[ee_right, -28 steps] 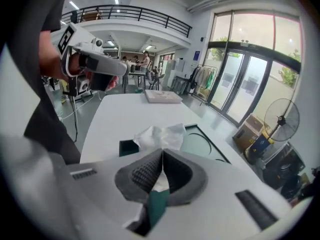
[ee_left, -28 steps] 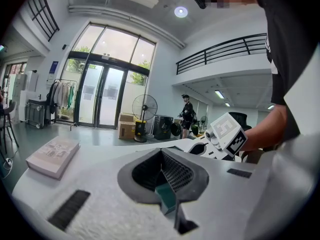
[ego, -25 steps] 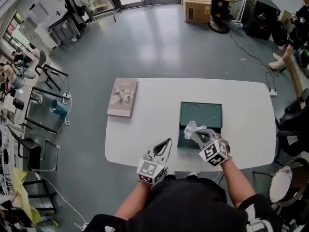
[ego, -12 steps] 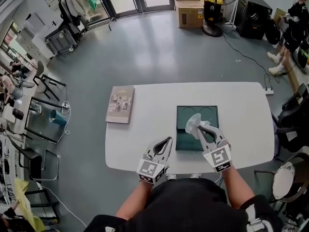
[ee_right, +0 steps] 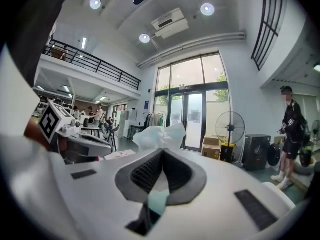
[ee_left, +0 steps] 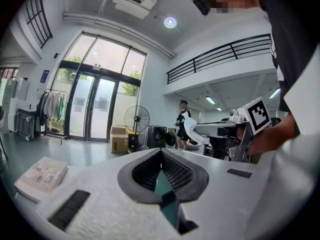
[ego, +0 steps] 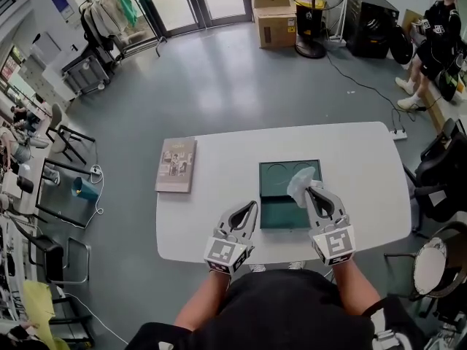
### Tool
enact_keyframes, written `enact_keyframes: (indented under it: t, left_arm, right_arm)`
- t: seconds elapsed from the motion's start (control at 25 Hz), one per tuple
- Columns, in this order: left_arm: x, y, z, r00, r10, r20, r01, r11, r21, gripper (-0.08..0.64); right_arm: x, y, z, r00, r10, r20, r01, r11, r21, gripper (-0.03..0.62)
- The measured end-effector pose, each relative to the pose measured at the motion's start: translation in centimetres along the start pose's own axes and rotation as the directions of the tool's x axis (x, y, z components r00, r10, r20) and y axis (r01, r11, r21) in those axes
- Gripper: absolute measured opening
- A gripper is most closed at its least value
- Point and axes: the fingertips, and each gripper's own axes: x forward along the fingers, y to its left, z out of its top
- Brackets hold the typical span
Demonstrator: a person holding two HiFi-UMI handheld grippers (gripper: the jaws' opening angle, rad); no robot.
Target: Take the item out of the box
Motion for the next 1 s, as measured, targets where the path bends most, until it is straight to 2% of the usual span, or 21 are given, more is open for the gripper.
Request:
enact_keyframes:
  t: [0.12,0.4,1.0]
  left_arm:
    - [0.1,-0.2,0.3,1.0,-0.008,0.008,0.008,1.0,0.006,0.011]
    - [0.3,-1.0,0.3,1.0,-0.019,0.01,0.019,1.0,0.008,0.011]
    - [0.1,-2.0,0.6,1.0,-0.02,0.009,0.02,1.0,0.011,0.011]
  right_arm:
    - [-0.8,-0.4,0.2,0.999,-0.036,0.013,0.036,0.999,0.006,0.008]
    - [-2.0,-0.7,0.4,0.998,-0.055,0.033,0.055,0.998,0.015,0.008]
    - [-2.8,-0.9,0.7,0.997,-0.056,0.052,0.056,0.998,0.008,0.008]
